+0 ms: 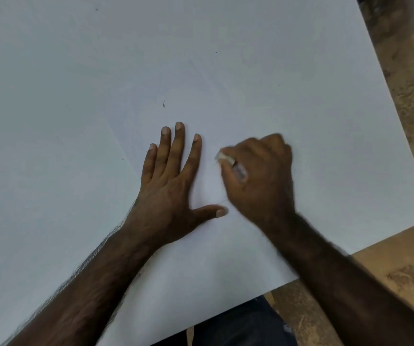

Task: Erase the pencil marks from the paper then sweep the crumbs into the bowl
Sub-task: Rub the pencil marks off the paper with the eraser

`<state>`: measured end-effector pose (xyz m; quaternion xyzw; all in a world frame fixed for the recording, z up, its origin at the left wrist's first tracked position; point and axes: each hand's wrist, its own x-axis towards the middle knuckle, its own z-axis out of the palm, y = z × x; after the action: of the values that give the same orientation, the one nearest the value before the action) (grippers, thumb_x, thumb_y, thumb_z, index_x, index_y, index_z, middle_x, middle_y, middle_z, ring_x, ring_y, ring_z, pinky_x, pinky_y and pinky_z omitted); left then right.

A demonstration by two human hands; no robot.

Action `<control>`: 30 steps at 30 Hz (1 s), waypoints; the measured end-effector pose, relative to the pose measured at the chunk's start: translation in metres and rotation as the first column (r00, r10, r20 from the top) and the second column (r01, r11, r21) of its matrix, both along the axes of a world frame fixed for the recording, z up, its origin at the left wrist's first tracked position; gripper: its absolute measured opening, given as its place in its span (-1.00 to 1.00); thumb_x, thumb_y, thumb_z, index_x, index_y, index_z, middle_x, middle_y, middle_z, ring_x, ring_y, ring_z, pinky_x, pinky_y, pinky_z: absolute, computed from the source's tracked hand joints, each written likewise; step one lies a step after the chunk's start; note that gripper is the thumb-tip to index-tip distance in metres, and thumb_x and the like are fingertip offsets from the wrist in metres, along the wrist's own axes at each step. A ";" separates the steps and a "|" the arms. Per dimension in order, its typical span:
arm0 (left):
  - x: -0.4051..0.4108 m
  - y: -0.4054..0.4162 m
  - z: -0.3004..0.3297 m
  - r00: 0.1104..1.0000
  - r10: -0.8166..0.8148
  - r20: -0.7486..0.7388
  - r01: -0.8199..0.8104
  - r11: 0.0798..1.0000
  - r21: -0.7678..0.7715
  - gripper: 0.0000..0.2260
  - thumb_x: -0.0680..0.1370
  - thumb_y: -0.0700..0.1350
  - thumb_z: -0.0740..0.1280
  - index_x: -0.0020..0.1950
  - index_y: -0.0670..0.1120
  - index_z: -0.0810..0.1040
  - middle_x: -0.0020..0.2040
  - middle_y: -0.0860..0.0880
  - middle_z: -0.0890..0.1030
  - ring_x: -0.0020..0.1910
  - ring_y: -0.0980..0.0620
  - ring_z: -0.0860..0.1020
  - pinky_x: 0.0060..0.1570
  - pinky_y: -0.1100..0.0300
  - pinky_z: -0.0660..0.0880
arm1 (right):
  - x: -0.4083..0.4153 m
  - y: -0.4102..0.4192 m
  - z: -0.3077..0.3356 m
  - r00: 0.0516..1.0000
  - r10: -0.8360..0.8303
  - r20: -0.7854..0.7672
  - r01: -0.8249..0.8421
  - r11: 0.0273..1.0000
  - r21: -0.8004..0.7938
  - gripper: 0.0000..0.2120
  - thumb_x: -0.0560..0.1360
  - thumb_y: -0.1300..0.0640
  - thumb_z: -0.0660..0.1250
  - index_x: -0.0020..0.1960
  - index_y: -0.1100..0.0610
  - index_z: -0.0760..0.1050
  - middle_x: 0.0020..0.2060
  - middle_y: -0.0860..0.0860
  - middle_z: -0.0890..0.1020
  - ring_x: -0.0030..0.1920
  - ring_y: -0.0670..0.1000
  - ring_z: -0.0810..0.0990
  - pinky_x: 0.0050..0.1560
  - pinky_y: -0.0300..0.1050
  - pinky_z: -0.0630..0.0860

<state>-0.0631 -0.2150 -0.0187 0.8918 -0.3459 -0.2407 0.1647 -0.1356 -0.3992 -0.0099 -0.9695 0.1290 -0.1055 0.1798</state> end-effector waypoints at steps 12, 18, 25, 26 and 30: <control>-0.001 0.000 -0.001 1.000 0.006 0.013 -0.006 1.000 -0.005 0.10 0.48 0.60 0.10 0.77 0.01 -0.27 0.73 -0.08 -0.42 0.70 -0.08 -0.44 0.67 -0.03 -0.41 | -0.008 0.022 0.000 0.997 0.068 -0.036 -0.067 0.997 0.030 -0.86 0.57 0.06 0.45 0.07 0.09 0.70 -0.08 0.02 0.72 -0.01 0.18 0.58 -0.01 0.15 0.48; 0.001 -0.002 -0.001 1.000 0.015 -0.011 -0.015 1.000 0.012 0.20 0.38 0.71 0.05 0.74 0.06 -0.37 0.69 -0.03 -0.52 0.66 -0.03 -0.53 0.59 0.05 -0.54 | 0.018 0.001 -0.002 0.993 -0.116 -0.019 0.116 0.993 0.015 -0.85 0.60 0.07 0.42 0.10 0.10 0.70 -0.05 0.02 0.74 0.01 0.17 0.59 -0.01 0.15 0.49; 0.000 0.000 0.000 1.000 0.003 -0.001 -0.003 1.000 -0.010 0.11 0.48 0.62 0.08 0.77 0.00 -0.27 0.73 -0.08 -0.43 0.69 -0.07 -0.46 0.66 0.00 -0.43 | -0.013 0.028 -0.005 0.999 0.025 -0.040 -0.024 0.999 0.030 -0.83 0.59 0.03 0.45 0.09 0.11 0.69 -0.06 0.05 0.73 0.01 0.20 0.61 -0.01 0.20 0.52; 0.001 -0.001 0.001 1.000 0.004 0.001 -0.004 1.000 0.001 0.14 0.45 0.66 0.05 0.77 0.01 -0.28 0.72 -0.08 -0.44 0.69 -0.07 -0.48 0.65 0.00 -0.45 | -0.003 0.020 -0.005 1.000 -0.003 -0.024 0.003 1.000 0.007 -0.83 0.59 0.03 0.44 0.09 0.11 0.70 -0.06 0.04 0.73 0.01 0.20 0.60 -0.01 0.20 0.50; 0.002 -0.001 -0.001 1.000 0.010 0.009 -0.010 1.000 0.015 0.19 0.41 0.68 0.11 0.76 0.03 -0.32 0.71 -0.06 -0.47 0.68 -0.06 -0.49 0.62 0.05 -0.50 | 0.038 -0.011 -0.004 0.994 -0.104 -0.028 0.105 0.994 0.040 -0.84 0.62 0.02 0.42 0.09 0.08 0.71 -0.04 0.00 0.73 0.06 0.17 0.60 0.04 0.20 0.49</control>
<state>-0.0616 -0.2164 -0.0196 0.8958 -0.3404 -0.2383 0.1576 -0.0972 -0.4105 -0.0139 -0.9587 0.1842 -0.0995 0.1925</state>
